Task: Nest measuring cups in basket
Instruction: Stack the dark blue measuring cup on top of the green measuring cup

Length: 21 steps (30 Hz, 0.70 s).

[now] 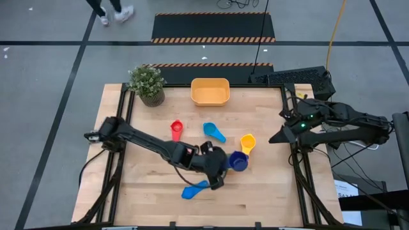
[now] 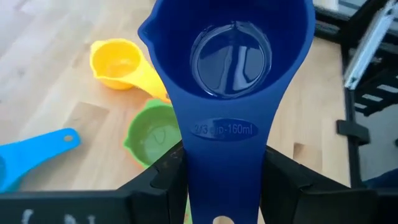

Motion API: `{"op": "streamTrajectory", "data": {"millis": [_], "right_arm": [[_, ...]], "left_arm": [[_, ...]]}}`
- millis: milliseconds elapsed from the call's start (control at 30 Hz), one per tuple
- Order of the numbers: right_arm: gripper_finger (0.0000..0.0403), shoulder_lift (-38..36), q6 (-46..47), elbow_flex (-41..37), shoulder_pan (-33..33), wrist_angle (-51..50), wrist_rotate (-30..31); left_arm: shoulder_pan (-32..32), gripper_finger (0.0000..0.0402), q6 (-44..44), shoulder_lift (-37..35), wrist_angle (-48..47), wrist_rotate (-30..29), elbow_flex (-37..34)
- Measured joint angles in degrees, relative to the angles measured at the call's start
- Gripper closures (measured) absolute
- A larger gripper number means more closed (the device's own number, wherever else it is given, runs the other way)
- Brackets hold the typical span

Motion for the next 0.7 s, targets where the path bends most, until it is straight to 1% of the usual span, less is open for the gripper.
{"op": "streamTrajectory", "data": {"millis": [200,300,433,533,700], "right_arm": [[0.0222,-2.1,-3.7,0.0,0.0,-4.2,0.1],[0.0222,-2.6,-5.2,0.0,0.0,-5.3,0.2],[0.0222,-2.6,-6.2,0.0,0.0,-5.4,0.6],[0.0222,-2.6,-6.8,0.0,0.0,-5.3,1.6],[0.0222,-2.6,-8.2,0.0,0.0,-5.3,1.7]], "left_arm": [[-0.1,0.0251,-5.9,4.7,-1.6,0.0,3.0],[0.2,0.0257,-11.3,4.7,-5.1,-0.3,3.0],[0.9,0.0257,-18.5,4.6,-10.2,-2.8,3.0],[1.2,0.0249,-20.5,4.6,-11.7,-3.1,3.0],[1.0,0.0253,-22.6,6.4,-9.7,-2.5,2.9]]}}
